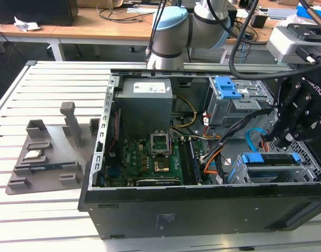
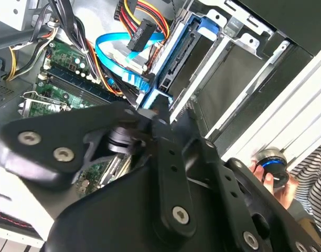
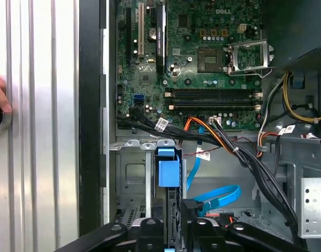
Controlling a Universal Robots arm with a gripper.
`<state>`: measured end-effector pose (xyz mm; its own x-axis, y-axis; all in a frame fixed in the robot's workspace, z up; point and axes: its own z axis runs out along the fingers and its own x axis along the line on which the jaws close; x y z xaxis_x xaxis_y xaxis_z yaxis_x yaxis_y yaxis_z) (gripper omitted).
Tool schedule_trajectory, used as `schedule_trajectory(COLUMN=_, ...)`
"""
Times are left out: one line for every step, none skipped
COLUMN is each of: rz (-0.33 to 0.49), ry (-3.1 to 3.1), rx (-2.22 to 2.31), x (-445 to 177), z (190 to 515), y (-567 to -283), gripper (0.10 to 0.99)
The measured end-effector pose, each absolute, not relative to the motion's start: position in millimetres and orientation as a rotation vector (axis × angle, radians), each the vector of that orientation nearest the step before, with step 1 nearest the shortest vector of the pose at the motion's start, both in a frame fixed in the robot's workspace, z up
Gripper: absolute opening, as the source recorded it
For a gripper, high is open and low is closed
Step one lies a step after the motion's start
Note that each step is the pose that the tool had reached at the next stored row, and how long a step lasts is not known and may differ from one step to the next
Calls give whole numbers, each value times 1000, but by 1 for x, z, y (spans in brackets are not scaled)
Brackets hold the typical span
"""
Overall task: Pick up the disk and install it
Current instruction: 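Insert the first disk wire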
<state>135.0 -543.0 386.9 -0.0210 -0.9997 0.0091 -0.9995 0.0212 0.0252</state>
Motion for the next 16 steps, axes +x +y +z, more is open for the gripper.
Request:
schedule_trajectory(rz=-18, ry=-2227, rx=2181, x=135, z=387, y=-543, gripper=361)
schedule_trajectory(rz=-18, ry=-2228, rx=2181, x=135, z=387, y=-543, gripper=361)
schedule_trajectory(rz=-18, ry=-2227, rx=2181, x=135, z=387, y=-543, gripper=361)
schedule_trajectory(rz=-18, ry=-2228, rx=2181, x=135, z=387, y=-543, gripper=361)
schedule_trajectory(rz=-18, ry=-2228, rx=2181, x=136, z=387, y=-543, gripper=361)
schedule_trajectory(rz=-18, ry=-2228, rx=2181, x=137, z=386, y=-542, gripper=361)
schedule_trajectory(rz=-18, ry=-2228, rx=2181, x=137, z=386, y=-542, gripper=361)
schedule_trajectory(rz=-18, ry=-2227, rx=2181, x=138, z=387, y=-542, gripper=361)
schedule_trajectory(rz=-16, ry=-2227, rx=2180, x=139, z=387, y=-542, gripper=361)
schedule_trajectory(rz=-16, ry=-2226, rx=2180, x=140, z=387, y=-542, gripper=361)
schedule_trajectory(rz=-16, ry=-2226, rx=2180, x=142, z=387, y=-542, gripper=361)
schedule_trajectory(rz=-16, ry=-2226, rx=2180, x=146, z=387, y=-542, gripper=361)
schedule_trajectory(rz=-16, ry=-2226, rx=2179, x=151, z=387, y=-540, gripper=361)
schedule_trajectory(rz=-16, ry=-2226, rx=2179, x=158, z=387, y=-537, gripper=361)
schedule_trajectory(rz=-16, ry=-2226, rx=2179, x=162, z=387, y=-535, gripper=361)
schedule_trajectory(rz=-15, ry=-2225, rx=2179, x=165, z=387, y=-532, gripper=361)
